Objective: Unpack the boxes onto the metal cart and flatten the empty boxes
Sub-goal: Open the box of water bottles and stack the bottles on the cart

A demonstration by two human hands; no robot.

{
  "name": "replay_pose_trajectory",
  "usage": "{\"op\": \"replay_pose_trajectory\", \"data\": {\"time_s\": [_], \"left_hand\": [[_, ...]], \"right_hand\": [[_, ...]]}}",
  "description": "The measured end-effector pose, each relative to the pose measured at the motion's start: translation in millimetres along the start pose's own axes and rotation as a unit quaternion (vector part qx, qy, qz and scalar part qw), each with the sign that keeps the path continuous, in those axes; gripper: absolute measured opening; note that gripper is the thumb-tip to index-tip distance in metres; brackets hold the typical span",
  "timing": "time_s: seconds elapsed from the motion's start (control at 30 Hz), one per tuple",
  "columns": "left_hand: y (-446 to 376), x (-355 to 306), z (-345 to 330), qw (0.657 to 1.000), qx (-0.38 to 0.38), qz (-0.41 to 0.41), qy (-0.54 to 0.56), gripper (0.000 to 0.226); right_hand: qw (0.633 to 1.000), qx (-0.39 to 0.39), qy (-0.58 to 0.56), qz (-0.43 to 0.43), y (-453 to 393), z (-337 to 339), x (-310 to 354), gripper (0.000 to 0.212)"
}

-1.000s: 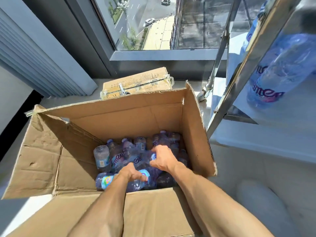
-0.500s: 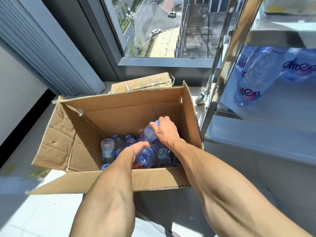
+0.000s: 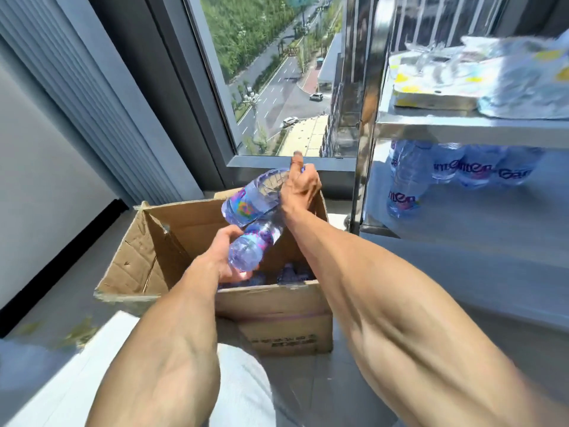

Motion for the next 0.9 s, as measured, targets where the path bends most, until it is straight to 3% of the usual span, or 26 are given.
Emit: {"op": "replay_pose_trajectory", "data": {"time_s": [0.13,0.2,0.27,0.37,0.43,0.53,0.7,0.9], "left_hand": [[22.1,-4.8,-4.0,0.997,-0.057,-0.046,-0.02,0.034],[31.0,-2.3,-13.4,0.993,-0.063,-0.095,0.034,0.032],[39.1,-3.5,-37.5,0.981,-0.018,-0.153,0.119,0.035],[57.9,0.0,-89.1,0.967,0.057,-0.171,0.179,0.048],[68.0,9.2,-112.3,0.973,0.06,-0.158,0.161,0.052],[81.1,30.2,-134.8,0.981,0.054,-0.139,0.127,0.053],[103.9,77.9,-169.0,0.984,0.023,-0.113,0.134,0.05],[118.9,106.1,-206.4,0.982,0.021,-0.127,0.141,0.052]], "right_hand": [[0.976,-0.021,-0.15,-0.158,0.8,36.9,-21.0,0.055],[0.959,-0.048,-0.168,-0.221,0.4,65.5,-36.6,0.049],[0.941,-0.091,-0.171,-0.277,3.7,94.5,-52.6,0.054],[0.932,-0.026,-0.183,-0.312,15.7,113.0,-59.0,0.085],[0.928,0.013,-0.187,-0.322,22.1,118.7,-61.8,0.088],[0.924,0.061,-0.173,-0.336,21.9,134.1,-64.4,0.072],[0.921,0.155,-0.145,-0.328,24.9,168.7,-70.3,0.026],[0.907,0.221,-0.093,-0.347,39.1,217.6,-79.5,0.02]]}}
Point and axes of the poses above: each hand's wrist, its own y-axis away from the middle knuckle, its own z-axis out of the back of the hand, x = y × z, the point moved 9 cm from there along -y, towards the middle knuckle, and after that the axes turned 4 degrees about -z, right-handed, at the moved point
